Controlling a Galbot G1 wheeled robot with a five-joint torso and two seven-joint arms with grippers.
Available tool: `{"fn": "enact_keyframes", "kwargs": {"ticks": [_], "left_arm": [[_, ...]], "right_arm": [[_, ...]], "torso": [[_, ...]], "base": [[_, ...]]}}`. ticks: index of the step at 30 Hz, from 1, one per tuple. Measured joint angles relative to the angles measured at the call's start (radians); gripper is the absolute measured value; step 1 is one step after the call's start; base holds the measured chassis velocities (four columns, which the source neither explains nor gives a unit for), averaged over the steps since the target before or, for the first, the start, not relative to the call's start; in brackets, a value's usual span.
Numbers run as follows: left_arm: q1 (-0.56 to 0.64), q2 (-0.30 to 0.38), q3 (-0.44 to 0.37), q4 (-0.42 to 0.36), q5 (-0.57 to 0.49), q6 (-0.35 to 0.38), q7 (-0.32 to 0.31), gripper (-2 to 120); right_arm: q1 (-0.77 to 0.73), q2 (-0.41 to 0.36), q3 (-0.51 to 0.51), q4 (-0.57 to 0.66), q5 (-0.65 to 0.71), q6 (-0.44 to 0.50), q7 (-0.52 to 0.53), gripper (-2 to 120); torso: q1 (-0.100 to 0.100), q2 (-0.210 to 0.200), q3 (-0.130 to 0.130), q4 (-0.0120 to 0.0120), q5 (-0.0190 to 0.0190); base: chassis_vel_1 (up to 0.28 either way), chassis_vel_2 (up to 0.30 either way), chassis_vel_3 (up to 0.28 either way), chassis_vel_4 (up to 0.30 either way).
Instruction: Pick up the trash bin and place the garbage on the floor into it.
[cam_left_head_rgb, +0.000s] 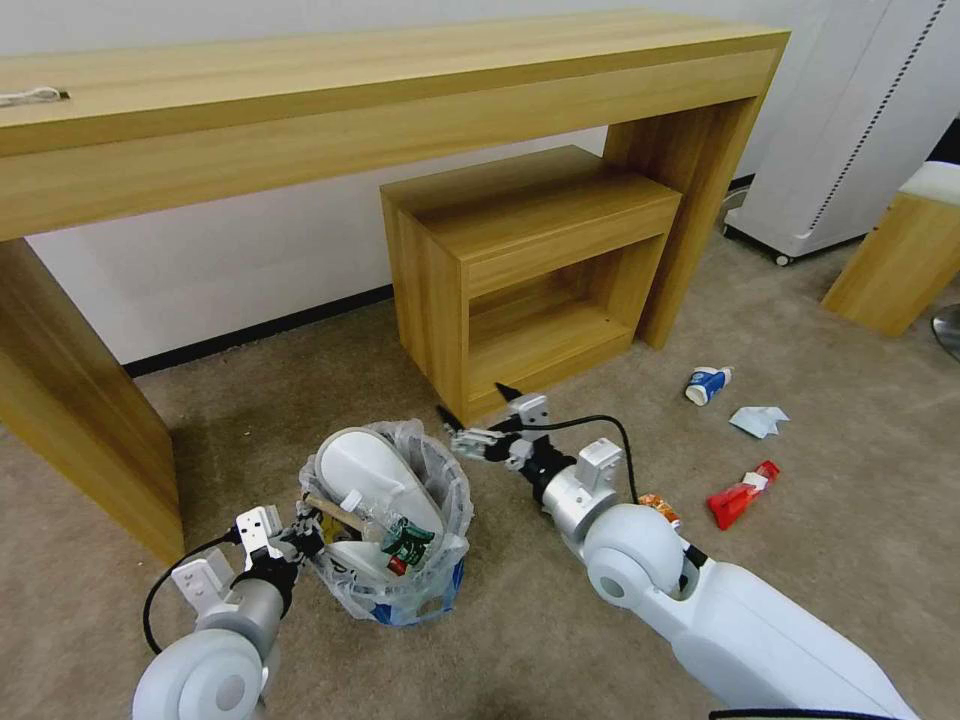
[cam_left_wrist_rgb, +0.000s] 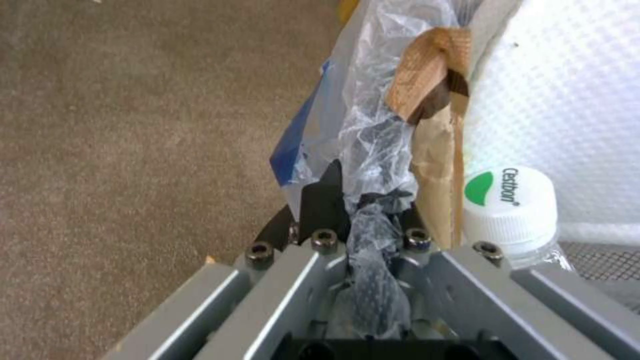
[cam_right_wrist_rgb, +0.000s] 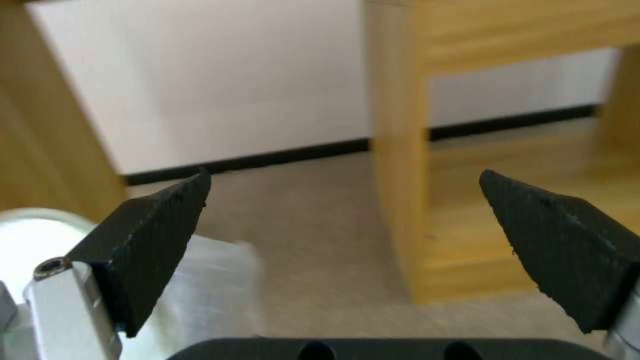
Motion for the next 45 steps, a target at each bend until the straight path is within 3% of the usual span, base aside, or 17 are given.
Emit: {"fn": "enact_keyframes", "kwargs": {"ticks": [9, 18, 40, 45], "left_arm": [[-0.006, 0.003, -0.002, -0.005, -0.004, -0.001, 0.000, 1], [-0.007, 0.007, -0.009, -0.007, -0.005, -0.003, 0.003, 1], [-0.011, 0.006, -0.009, 0.005, -0.005, -0.008, 0.021, 1], [-0.013, 0.007, -0.007, 0.012, -0.005, -0.005, 0.026, 1]], "right_arm": [[-0.090, -0.015, 0.150, 0.010, -0.017, -0.029, 0.092, 100], [-0.143, -0.025, 0.247, -0.020, -0.022, -0.015, 0.107, 100], [-0.291, -0.045, 0.428, -0.102, -0.064, 0.100, 0.028, 99], [-0.337, -0.053, 0.482, -0.112, -0.085, 0.107, -0.009, 93]], "torso": [[0.000, 0.000, 0.000, -0.0001, 0.0001], [0.000, 0.000, 0.000, -0.0001, 0.0000], [0.000, 0.000, 0.000, 0.0000, 0.0000], [0.000, 0.000, 0.000, -0.0001, 0.0000]], "base": [[0.000, 0.000, 0.000, 0.000], [0.000, 0.000, 0.000, 0.000], [0.000, 0.000, 0.000, 0.000], [0.000, 0.000, 0.000, 0.000]]}}
